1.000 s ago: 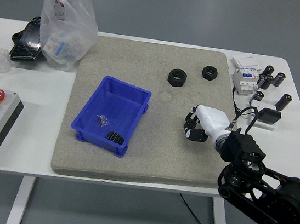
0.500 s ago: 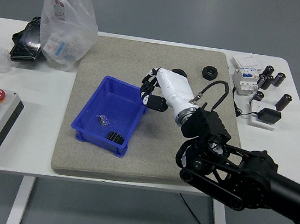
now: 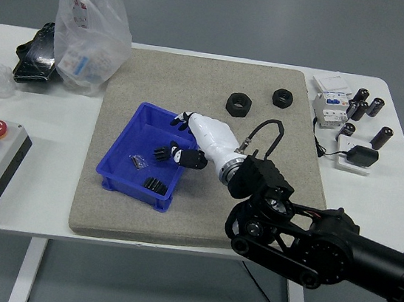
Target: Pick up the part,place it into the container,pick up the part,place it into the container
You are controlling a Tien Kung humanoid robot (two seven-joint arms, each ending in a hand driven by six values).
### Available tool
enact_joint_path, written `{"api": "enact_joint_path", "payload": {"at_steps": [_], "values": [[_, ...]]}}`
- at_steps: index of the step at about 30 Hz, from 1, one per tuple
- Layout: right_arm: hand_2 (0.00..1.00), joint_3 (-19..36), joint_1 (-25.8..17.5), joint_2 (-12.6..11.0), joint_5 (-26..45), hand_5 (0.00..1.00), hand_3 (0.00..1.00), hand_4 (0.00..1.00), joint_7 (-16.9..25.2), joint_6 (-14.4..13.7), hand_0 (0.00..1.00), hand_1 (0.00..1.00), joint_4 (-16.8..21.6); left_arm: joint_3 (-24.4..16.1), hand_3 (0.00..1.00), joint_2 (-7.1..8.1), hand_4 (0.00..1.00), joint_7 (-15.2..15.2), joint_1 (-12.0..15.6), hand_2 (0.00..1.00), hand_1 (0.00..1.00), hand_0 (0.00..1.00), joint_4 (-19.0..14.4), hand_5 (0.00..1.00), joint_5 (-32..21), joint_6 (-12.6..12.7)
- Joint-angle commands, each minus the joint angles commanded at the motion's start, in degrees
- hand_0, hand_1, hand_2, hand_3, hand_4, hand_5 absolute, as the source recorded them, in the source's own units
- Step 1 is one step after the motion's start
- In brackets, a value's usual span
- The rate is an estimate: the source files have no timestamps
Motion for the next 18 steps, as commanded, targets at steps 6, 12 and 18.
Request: {"api": "enact_joint_path", "payload": {"at_steps": [6, 12, 18], "values": [[0.751, 1.28, -0.57, -0.14, -1.74, 0.144, 0.756, 0.636, 0.35, -1.24, 0.402, 0.709, 0.40, -0.10, 0.620, -0.02, 0.694, 0.04, 0.10, 0.517, 0.529, 0.626, 0.00, 0.335, 0.13, -0.02], [0.715, 7.53, -4.23, -2.16, -3.66, 0.143, 0.725, 0.638, 1.50, -5.32, 0.393, 0.683, 1.83, -0.20, 0.621, -0.09, 0.694, -0.05, 0.12, 0.517, 0.529, 0.626, 0.00, 0.335, 0.26, -0.05], [0.691, 17.23, -12.10, -5.57, 5.76, 0.260, 0.695, 0.693, 11.28, -12.60, 0.512, 0.667, 0.02, -0.49, 0.620, -0.32, 0.694, -0.13, 0.40, 0.517, 0.529, 0.625, 0.00, 0.334, 0.30, 0.04]]}}
